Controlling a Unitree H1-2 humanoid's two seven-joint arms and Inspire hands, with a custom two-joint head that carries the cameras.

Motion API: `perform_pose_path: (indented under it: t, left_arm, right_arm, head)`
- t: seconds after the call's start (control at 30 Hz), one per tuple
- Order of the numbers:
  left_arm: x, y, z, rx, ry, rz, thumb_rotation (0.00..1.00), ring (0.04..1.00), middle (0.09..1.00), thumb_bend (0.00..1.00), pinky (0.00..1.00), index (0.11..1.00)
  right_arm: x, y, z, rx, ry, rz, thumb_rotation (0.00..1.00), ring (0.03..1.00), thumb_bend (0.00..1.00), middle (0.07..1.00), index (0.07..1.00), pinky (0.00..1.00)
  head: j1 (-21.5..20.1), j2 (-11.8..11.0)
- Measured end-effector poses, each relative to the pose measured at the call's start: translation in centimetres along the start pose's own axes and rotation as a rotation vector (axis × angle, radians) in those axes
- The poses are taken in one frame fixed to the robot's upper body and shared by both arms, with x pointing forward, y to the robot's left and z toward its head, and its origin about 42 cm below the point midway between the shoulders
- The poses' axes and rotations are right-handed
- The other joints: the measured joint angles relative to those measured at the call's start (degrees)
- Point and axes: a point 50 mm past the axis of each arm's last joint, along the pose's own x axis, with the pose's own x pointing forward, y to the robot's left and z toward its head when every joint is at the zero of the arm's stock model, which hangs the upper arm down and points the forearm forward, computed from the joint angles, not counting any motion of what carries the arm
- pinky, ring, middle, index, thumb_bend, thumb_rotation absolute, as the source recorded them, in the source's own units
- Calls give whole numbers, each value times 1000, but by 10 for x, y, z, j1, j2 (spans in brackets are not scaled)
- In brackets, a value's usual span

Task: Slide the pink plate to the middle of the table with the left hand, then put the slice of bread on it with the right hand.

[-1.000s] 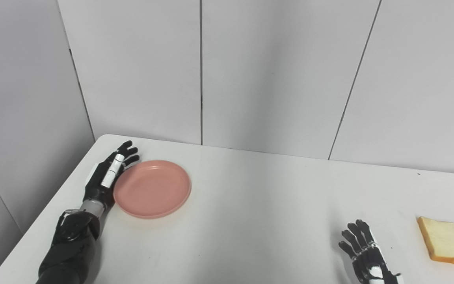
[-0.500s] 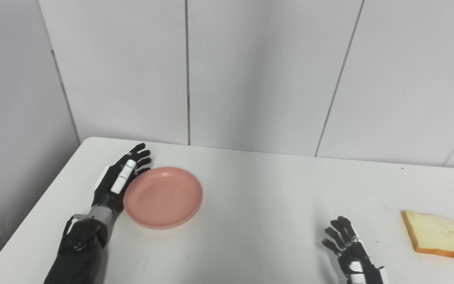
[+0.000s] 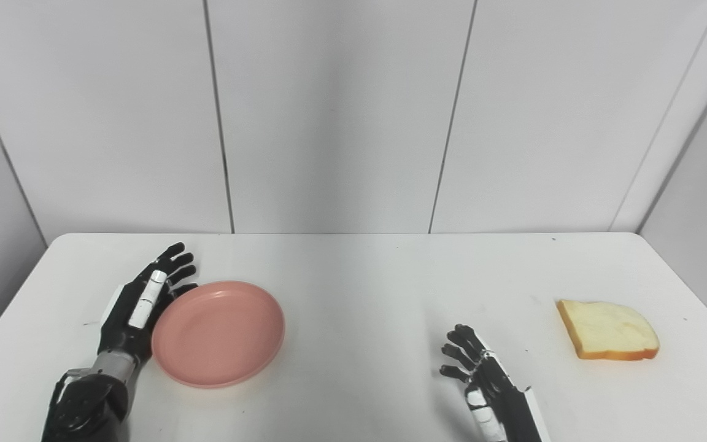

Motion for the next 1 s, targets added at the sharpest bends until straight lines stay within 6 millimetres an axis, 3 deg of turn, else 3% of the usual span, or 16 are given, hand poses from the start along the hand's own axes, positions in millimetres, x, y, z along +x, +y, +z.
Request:
perform_pose_path:
  t: [0.1,0.27,0.4,0.8,1.0]
  left_arm:
    - [0,-5,-1,-10,9,-14,783,862,857,805,761,833]
    - [0,-10,-2,-13,12,-29,797,859,861,820,780,829]
    - [0,-15,-2,-10,13,-40,801,864,863,821,851,826]
    - [-7,-56,-2,-64,31,-41,794,898,869,805,991,842]
    - [-14,-80,3,-109,67,-46,812,889,863,795,1000,843]
  right_arm:
    - [0,1,0,-17,0,0,829,822,780,864,867,733]
    - [1,3,0,-18,-2,-10,806,813,788,858,857,726]
    - [1,4,1,-24,-4,-7,797,806,784,854,854,723]
    - [2,11,3,-48,-12,-3,780,805,758,862,855,727]
    - [3,14,4,-48,-14,-5,783,813,756,872,863,748]
  head:
    - [-12,1]
    - [-32,6]
    - [-47,11]
    - [-81,20]
    - [-91,25]
